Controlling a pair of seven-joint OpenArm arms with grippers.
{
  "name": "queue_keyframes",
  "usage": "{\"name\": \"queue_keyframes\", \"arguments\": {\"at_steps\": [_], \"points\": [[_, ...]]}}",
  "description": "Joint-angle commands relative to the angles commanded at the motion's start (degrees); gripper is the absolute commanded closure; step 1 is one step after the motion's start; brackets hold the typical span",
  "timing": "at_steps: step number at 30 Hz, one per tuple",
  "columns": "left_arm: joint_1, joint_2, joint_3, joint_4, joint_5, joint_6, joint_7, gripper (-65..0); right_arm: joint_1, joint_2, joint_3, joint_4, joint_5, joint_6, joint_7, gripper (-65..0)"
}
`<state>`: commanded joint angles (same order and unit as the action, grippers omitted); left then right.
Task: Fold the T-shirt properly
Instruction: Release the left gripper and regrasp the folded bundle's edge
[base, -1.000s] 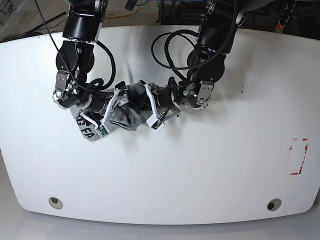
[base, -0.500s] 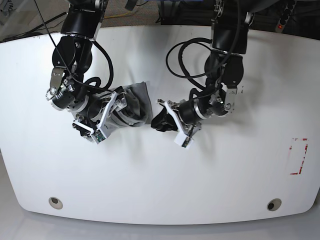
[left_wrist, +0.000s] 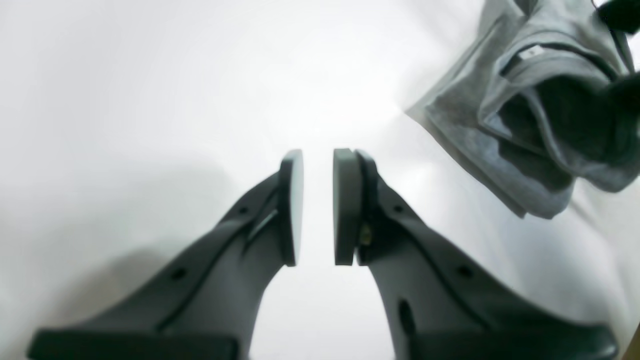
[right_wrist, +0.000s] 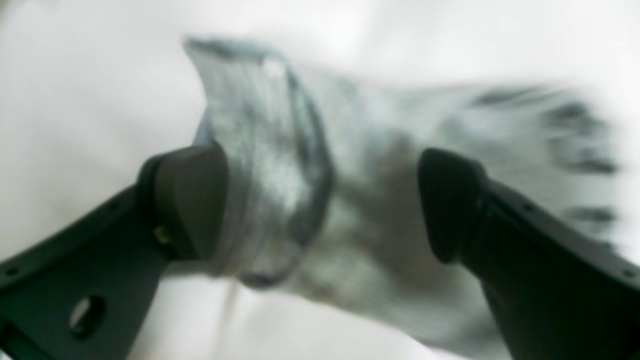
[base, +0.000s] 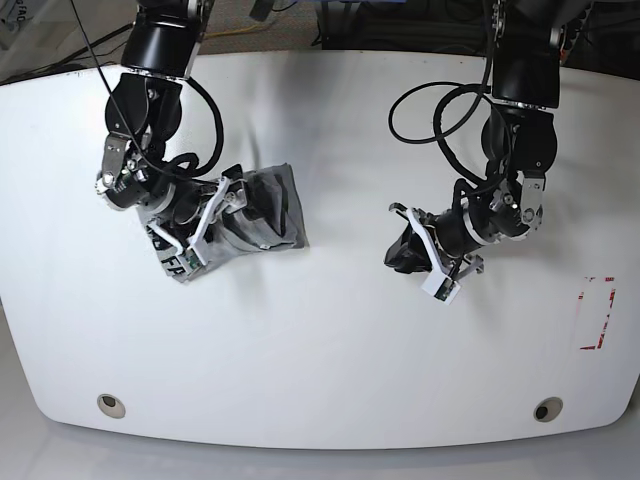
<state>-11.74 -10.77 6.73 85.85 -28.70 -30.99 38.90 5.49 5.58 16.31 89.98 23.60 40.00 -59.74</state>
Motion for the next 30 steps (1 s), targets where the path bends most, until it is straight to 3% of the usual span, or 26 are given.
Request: {"name": "queue_keyframes", "arguments": {"at_steps": [4,10,15,19,23,26,30], "points": [[-0.09,0.09,3.96,0.62,0.00,0.00,0.00,-8.6,0.53,0.18,-2.73,-4.31,0.26,0.00,1.76,-57.4],[-0.53,1.14,10.29,2.11,0.09,0.00,-0.26,-8.6,1.23,0.88,-0.70,7.03,0.26,0.00,-2.73,-57.4],[-1.85,4.04,16.18,2.20,0.35,0.09,-0.09,-8.6,7.56,4.92,5.27,7.21,-0.18,0.00,-5.63,-57.4],[-2.37,8.00,20.92,2.20,4.75,0.09,-0.09,-8.6,14.42,9.93,6.24,-3.34,-0.26,0.00,-5.19,-57.4],[-2.02,12.04,25.14,2.29,9.41,0.09,-0.09,-8.6,18.99,14.07,5.45,-16.18,-0.26,0.00,3.08,-54.4],[-1.76,14.24,27.34,2.20,11.96,0.09,-0.09,-8.6,23.12,17.32,-0.35,-28.40,-0.88,0.00,12.92,-41.4],[0.26,16.09,27.96,0.88,14.15,0.09,-0.26,-8.6,26.81,19.08,-7.74,-39.82,-4.04,0.00,23.03,-30.9]]}}
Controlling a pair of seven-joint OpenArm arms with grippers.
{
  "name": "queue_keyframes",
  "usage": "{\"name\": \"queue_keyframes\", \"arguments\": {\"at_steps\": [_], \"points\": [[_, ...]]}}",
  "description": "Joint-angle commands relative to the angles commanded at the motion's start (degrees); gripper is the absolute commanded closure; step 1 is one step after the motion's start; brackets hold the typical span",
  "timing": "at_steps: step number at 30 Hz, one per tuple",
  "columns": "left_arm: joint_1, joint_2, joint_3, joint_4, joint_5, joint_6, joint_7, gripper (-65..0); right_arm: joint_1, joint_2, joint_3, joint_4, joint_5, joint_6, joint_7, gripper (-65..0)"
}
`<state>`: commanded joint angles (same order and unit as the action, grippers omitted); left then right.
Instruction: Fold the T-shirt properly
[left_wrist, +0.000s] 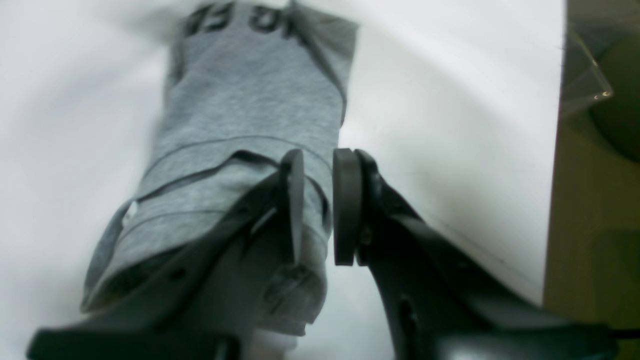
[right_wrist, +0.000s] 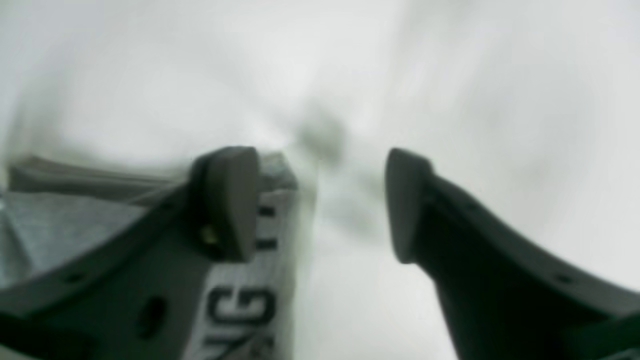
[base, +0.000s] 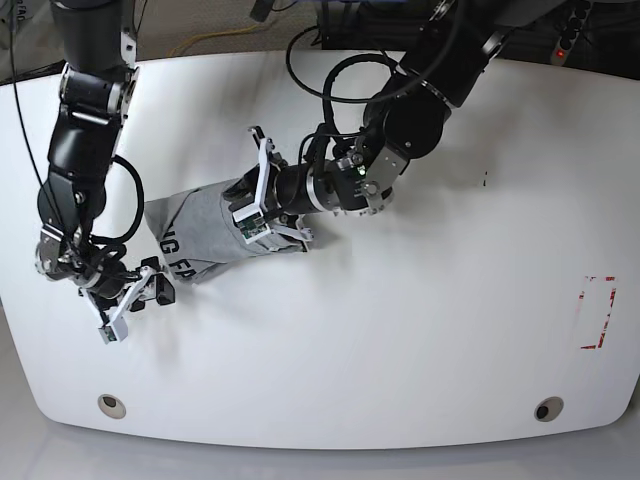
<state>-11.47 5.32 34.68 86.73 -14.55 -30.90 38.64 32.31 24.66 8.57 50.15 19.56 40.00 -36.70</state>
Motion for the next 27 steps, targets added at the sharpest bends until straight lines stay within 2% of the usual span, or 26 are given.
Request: {"name": "queue_keyframes", "arguments": {"at_steps": [4,6,8,11,13,19,22,24,27], "points": [[0.88,-0.09,-0.09,-3.08,1.49,0.00,-0.09,-8.6,0.35,-0.26,-1.41,-5.27,-4.57,0.00,7.03,-30.4],[0.79,-0.35,-0.18,-5.10,1.41,0.00,-0.09,-8.6,0.18,-0.35,-1.14,-5.27,-6.59,0.00,7.30,-30.3],[0.53,-2.02,-0.26,-7.56,1.41,0.00,-0.35,-8.6,-0.44,-0.35,-1.14,-5.27,-7.65,0.00,7.21,-30.0],[0.44,-3.78,-0.26,-8.88,1.41,0.26,-3.08,-8.5,-2.99,-0.35,-1.14,-4.22,-7.65,0.00,7.21,-30.0],[0.44,-6.07,-0.26,-8.88,1.41,0.26,-5.89,-8.6,-5.10,-0.35,-1.14,-0.88,-7.65,0.00,6.59,-30.0],[-2.02,-9.76,-1.32,-10.20,1.41,0.35,-7.38,-8.6,-14.33,-0.88,-1.05,13.98,-7.56,0.00,-1.58,-30.0],[-3.25,-9.93,-4.31,-12.92,1.41,0.35,-7.38,-8.6,-18.37,-2.81,-0.62,21.98,-7.65,0.00,-5.63,-30.0],[-5.01,-10.11,-8.70,-15.30,1.41,0.00,-7.38,-8.6,-21.71,-4.48,1.32,28.48,-7.74,0.00,-9.93,-30.0],[-6.77,-12.04,-13.27,-17.14,1.32,-0.09,-7.30,-8.6,-24.88,-8.70,3.43,36.84,-8.18,0.00,-14.86,-30.0]]}}
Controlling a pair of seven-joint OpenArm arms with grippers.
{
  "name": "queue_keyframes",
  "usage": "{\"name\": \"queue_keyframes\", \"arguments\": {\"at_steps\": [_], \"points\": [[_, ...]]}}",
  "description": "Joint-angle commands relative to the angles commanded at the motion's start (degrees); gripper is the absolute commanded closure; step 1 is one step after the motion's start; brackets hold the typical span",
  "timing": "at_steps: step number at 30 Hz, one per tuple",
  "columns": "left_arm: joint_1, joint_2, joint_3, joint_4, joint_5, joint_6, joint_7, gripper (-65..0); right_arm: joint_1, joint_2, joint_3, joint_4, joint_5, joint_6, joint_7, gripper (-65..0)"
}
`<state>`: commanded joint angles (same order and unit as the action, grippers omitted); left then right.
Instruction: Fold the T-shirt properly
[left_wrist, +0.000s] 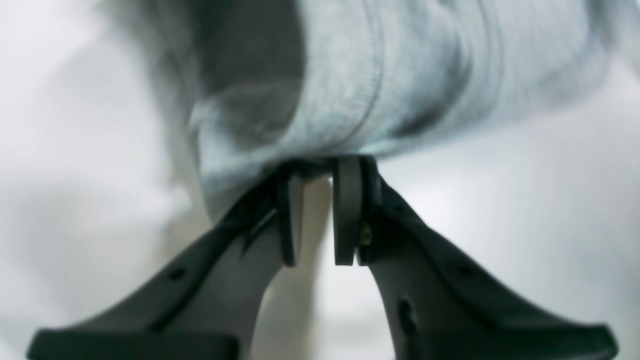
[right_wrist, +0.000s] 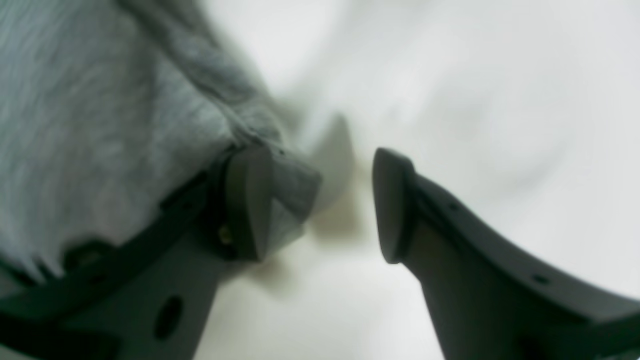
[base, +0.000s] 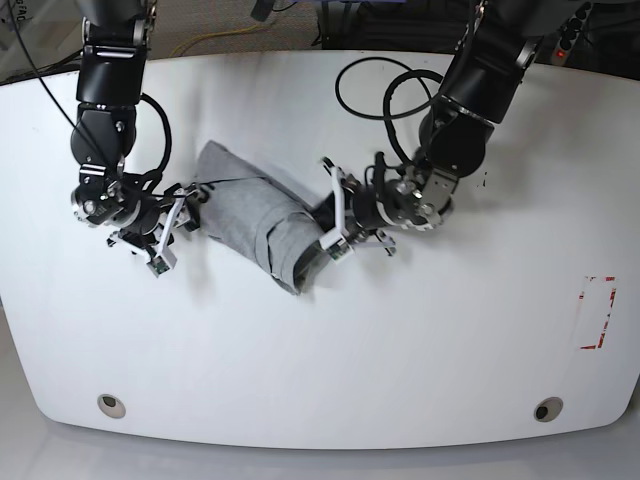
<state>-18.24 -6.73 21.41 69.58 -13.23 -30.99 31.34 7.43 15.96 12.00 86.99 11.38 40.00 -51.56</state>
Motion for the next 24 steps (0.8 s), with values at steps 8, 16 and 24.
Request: {"name": "queue_keyframes", "arguments": {"at_steps": [8,16,24], "points": [[-1.49,-4.48,-5.98,2.99,-0.26,-0.09,0.09,-8.6,-4.84,-8.26,1.93,17.14,0.00,0.00,-8.09,-30.0],[3.25,-5.19,-7.74,15.74,-0.26,-0.09,3.43,-8.6,-3.60,-9.41,2.37,15.12,-0.18,0.00,-8.26,-30.0],[10.11,-4.66,-7.38,22.07,-0.26,-0.09,3.78,-8.6,-9.93,-9.67,-2.37,20.04,-0.09,0.00,-8.44,-30.0]]}}
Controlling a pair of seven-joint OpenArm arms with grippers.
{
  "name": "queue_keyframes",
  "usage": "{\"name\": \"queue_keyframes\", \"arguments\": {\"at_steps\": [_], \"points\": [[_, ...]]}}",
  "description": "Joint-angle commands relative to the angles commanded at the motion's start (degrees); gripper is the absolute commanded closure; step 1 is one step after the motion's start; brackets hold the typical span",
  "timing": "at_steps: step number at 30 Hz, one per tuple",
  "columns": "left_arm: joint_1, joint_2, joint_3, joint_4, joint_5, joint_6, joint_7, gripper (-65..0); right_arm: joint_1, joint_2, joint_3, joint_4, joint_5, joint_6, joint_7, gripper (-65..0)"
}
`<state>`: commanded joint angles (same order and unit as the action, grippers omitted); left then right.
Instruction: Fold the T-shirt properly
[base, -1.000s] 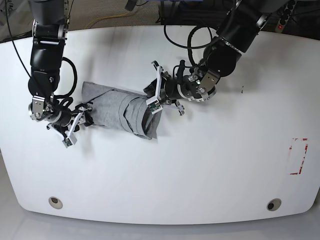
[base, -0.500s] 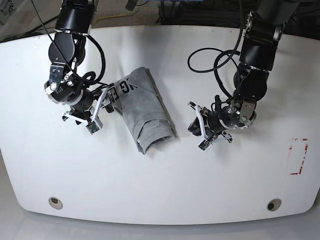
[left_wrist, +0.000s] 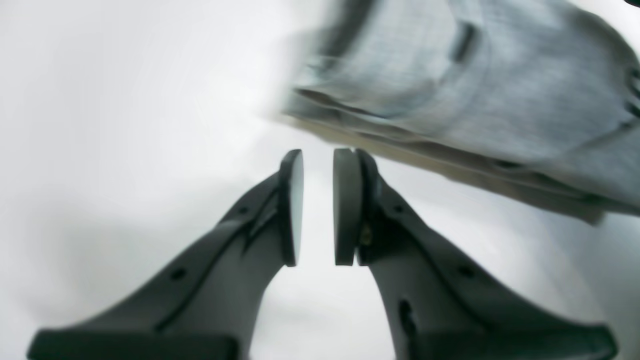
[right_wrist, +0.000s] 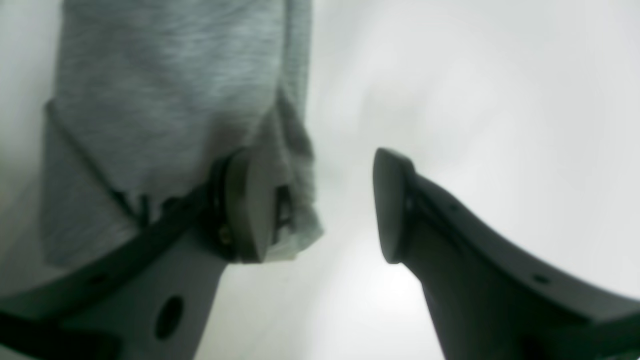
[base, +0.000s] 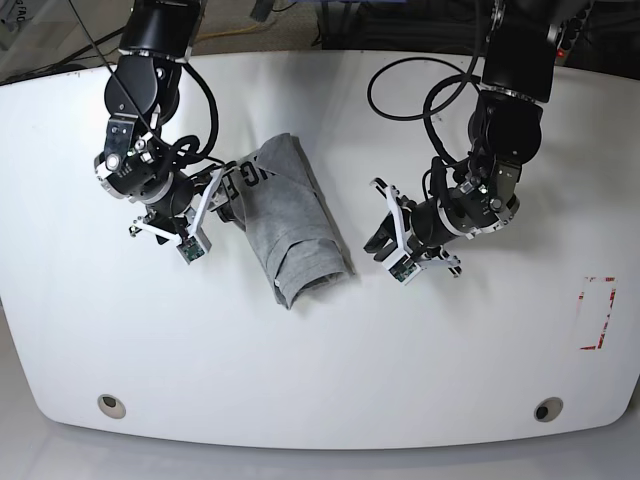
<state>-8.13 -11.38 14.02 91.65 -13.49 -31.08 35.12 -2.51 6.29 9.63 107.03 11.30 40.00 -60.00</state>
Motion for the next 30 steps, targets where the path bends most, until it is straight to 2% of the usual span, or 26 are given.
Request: {"name": "queue_keyframes", "arguments": {"at_steps": [7,11,18,26,30], "points": [[3.16,0.00,-0.35,0.09,0.00,0.00,0.00,-8.5,-6.15,-0.26,-6.77,0.09,0.53,0.00,0.09,-29.8],[3.34,-0.44,-0.44,0.09,-0.09,0.00,0.00,-8.5,-8.53,-0.35,-10.46,3.25,0.53,0.00,0.09,-29.8],[3.78,-0.53,-0.44,0.09,-0.09,0.00,0.00,-8.3,-10.81,-1.32,-13.89,7.12,0.35,0.00,0.09,-29.8],[4.04,-0.18,0.00,1.76,-0.09,0.00,0.00,-8.3,-10.73,-2.20,-13.63,7.21,0.44,0.00,0.09,-29.8],[4.92,1.14,0.70,3.78,-0.09,0.00,0.00,-8.5,-8.79,-2.29,-7.56,7.21,0.62,0.00,0.09,-29.8]]}}
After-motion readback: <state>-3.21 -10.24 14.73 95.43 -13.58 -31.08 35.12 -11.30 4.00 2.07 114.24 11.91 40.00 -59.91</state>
